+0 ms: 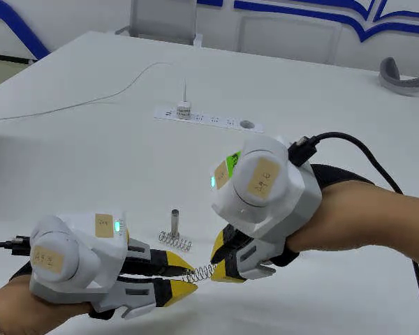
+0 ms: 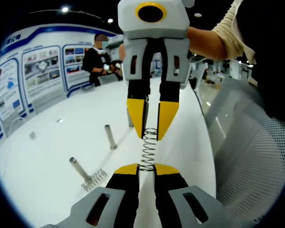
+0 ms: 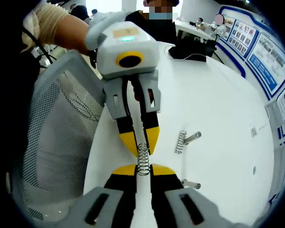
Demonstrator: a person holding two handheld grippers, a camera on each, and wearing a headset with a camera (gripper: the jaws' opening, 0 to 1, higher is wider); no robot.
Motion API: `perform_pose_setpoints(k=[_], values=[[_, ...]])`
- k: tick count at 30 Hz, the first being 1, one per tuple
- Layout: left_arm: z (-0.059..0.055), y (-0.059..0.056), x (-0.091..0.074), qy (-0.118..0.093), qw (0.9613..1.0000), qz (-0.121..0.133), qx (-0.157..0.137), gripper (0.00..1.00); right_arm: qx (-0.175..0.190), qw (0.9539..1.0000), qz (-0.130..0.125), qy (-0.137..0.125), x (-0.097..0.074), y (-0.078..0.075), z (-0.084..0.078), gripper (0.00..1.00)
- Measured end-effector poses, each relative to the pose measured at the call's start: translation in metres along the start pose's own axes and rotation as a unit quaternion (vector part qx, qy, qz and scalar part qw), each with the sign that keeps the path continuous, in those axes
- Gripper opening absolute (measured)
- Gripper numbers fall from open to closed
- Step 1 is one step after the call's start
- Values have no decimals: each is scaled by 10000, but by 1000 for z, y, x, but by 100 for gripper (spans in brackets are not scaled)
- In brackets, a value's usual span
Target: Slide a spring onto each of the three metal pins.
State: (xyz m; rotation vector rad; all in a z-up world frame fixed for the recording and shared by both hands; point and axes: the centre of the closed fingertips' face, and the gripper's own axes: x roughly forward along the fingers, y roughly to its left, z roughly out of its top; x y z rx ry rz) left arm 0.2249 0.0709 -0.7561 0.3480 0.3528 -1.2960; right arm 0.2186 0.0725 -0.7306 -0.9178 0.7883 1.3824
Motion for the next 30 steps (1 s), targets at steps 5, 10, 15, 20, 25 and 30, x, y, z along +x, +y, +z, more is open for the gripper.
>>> perform_pose_setpoints(k=[5, 10, 15, 20, 25, 30], values=[[0, -2, 1, 5, 10000, -19, 3, 11, -39, 9999, 6, -140, -3, 2, 10, 11], [1, -3, 2, -4, 10000, -27, 14, 11, -80, 9997, -8, -230, -3, 2, 17, 11], [1, -3, 1, -9, 10000, -27, 28, 11, -97, 9996, -15, -256, -3, 2, 20, 12], [2, -3, 1, -31, 10000, -20, 25, 11, -42, 9997, -22, -240, -3, 1, 19, 12], [5, -3, 0, -98, 10000, -6, 15, 10, 17, 9998, 2, -203, -1, 2, 16, 12], [8, -3, 0, -159, 9999, -1, 38, 10, 75, 9998, 16, -190, 2, 2, 12, 12]])
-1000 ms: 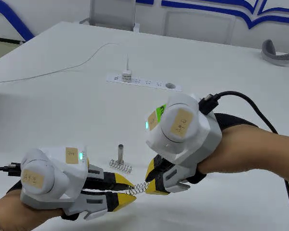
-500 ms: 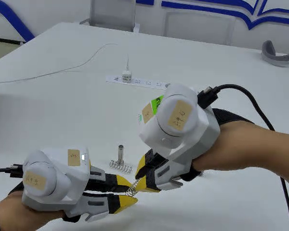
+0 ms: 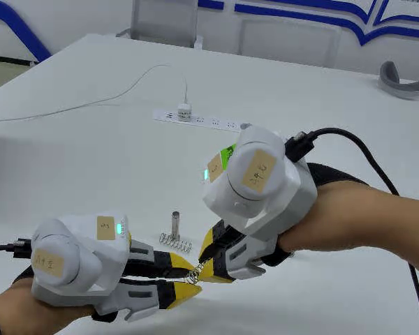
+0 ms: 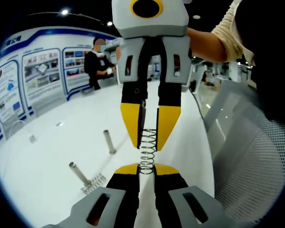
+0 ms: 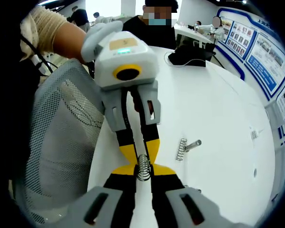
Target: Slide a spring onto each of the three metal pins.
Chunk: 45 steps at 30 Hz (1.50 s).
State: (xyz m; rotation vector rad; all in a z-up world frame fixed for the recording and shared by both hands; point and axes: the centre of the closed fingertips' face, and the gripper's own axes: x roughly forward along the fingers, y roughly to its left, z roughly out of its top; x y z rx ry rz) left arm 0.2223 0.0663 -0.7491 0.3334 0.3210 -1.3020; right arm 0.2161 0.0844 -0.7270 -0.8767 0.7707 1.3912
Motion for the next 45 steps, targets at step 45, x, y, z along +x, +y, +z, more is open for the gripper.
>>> perform_pose_setpoints(k=[45], values=[[2, 11, -5, -78, 9995, 192, -237, 22, 99, 9999, -101, -52, -6, -10, 2, 12]])
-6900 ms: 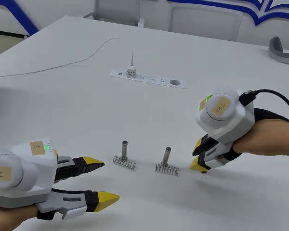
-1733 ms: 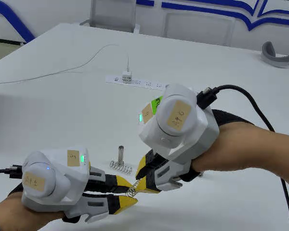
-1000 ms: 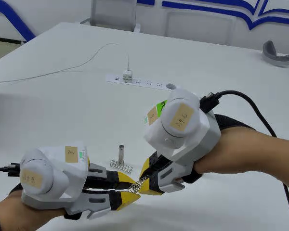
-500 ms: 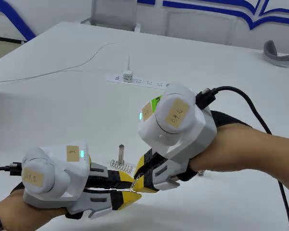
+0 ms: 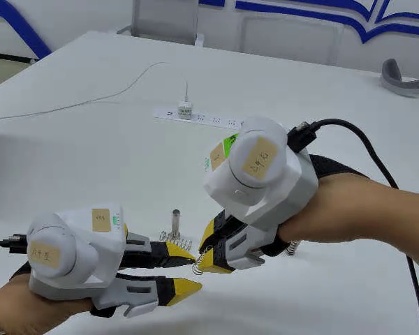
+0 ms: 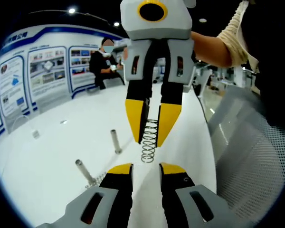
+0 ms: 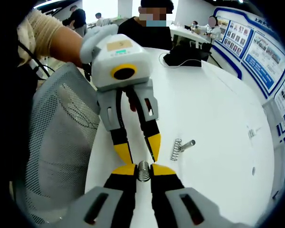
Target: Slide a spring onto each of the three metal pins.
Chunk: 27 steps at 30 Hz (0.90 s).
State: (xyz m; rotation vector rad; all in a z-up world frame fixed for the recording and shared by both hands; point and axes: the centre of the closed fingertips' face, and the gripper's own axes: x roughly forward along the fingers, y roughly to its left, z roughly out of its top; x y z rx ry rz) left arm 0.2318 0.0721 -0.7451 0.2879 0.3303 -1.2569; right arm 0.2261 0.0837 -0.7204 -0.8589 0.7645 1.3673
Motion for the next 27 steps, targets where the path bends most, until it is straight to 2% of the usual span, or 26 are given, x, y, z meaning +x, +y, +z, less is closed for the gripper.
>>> perform_pose_setpoints(k=[11, 27], values=[[-6, 12, -14, 1, 9994, 267, -200, 29, 117, 9999, -100, 63, -9, -10, -9, 12], [-15, 22, -27, -2, 9975, 583, -395, 40, 232, 9994, -182, 159, -13, -19, -19, 12]])
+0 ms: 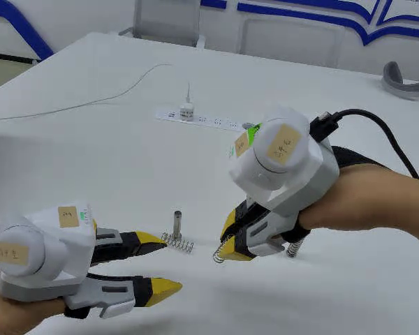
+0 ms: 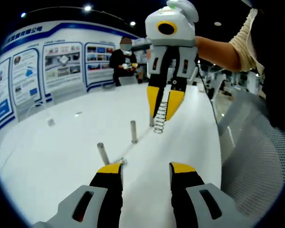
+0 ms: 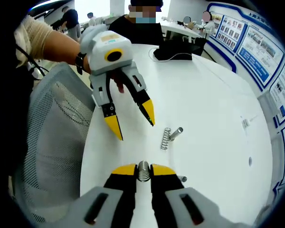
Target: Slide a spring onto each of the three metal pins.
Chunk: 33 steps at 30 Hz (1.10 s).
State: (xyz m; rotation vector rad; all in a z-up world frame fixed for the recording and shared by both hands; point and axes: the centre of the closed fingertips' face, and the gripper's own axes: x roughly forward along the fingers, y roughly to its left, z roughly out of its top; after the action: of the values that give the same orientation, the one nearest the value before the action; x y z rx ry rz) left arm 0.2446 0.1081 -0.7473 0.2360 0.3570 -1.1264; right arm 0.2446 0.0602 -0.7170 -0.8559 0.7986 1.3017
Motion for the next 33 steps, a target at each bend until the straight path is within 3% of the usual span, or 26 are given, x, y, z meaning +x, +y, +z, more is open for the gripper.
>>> perform_pose_setpoints(k=[14, 33], values=[[-4, 9, -7, -4, 9996, 245, -168, 49, 109, 9998, -122, 64, -10, -15, -9, 12], [-9, 10, -10, 5, 9989, 356, -311, 53, 145, 9991, -305, 274, -21, -46, -20, 12]])
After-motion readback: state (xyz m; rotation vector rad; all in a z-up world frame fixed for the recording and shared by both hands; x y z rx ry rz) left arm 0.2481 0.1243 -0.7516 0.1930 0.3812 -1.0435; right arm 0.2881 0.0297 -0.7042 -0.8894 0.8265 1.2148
